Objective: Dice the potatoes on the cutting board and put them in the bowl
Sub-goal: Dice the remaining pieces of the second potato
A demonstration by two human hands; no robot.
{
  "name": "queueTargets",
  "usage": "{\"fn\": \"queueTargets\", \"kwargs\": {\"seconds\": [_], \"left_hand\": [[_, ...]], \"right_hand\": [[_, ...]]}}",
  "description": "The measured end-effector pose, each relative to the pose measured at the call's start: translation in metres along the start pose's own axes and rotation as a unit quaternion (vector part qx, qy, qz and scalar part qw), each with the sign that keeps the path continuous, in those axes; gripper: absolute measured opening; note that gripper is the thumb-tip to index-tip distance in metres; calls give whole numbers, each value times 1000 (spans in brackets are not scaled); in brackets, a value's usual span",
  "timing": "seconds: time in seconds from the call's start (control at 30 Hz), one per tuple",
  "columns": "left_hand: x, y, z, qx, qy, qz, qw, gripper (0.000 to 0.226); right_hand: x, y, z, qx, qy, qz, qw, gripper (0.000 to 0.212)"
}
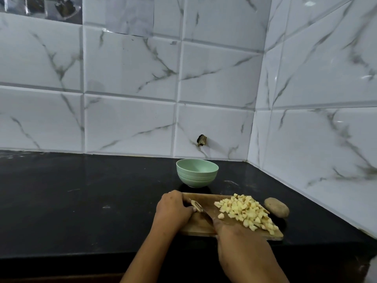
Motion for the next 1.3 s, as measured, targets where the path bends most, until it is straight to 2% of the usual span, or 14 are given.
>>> {"fn": "queueTargets", "kwargs": {"seconds": [0.13, 0.2, 0.33, 0.57, 0.77, 0.97, 1.07, 1.17, 1.3], "left_hand": [[1, -3, -1, -19, 5, -13, 1000, 27], [2, -4, -3, -30, 7, -12, 999, 32], [-2, -7, -10, -70, 33, -7, 997, 26], [-10, -3, -9, -81, 66, 37, 994, 33], [-7, 3, -11, -77, 38, 102, 991, 33], [-7, 15, -18, -94, 77, 162, 979, 34], [-10, 14, -20, -110, 90, 168, 976, 32], [-8, 13, -23, -130, 52, 167, 976, 30], [-1, 13, -26, -167, 36, 187, 967, 39]], "right_hand": [[7, -1, -19, -20, 101, -12, 995, 33], [11, -3, -26, -31, 142, -32, 989, 34], [19, -6, -37, -59, 180, -82, 979, 37], [6, -10, -36, -65, 190, -51, 978, 38], [7, -17, -58, -125, 169, -61, 976, 37], [6, -20, -48, -96, 197, -66, 973, 36], [2, -18, -47, -104, 205, -46, 972, 38], [-2, -16, -50, -105, 212, -49, 970, 40], [-7, -12, -55, -107, 223, -48, 968, 41]]}}
Point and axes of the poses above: each hand's wrist, its own y-axis towards the middle knuckle, its own x-axis out of the back of the hand, z = x × y, the point moved 4 cm from there along y, towards the middle knuckle, and after that the axes turned 1 degree about y, right-handed, at the moved point
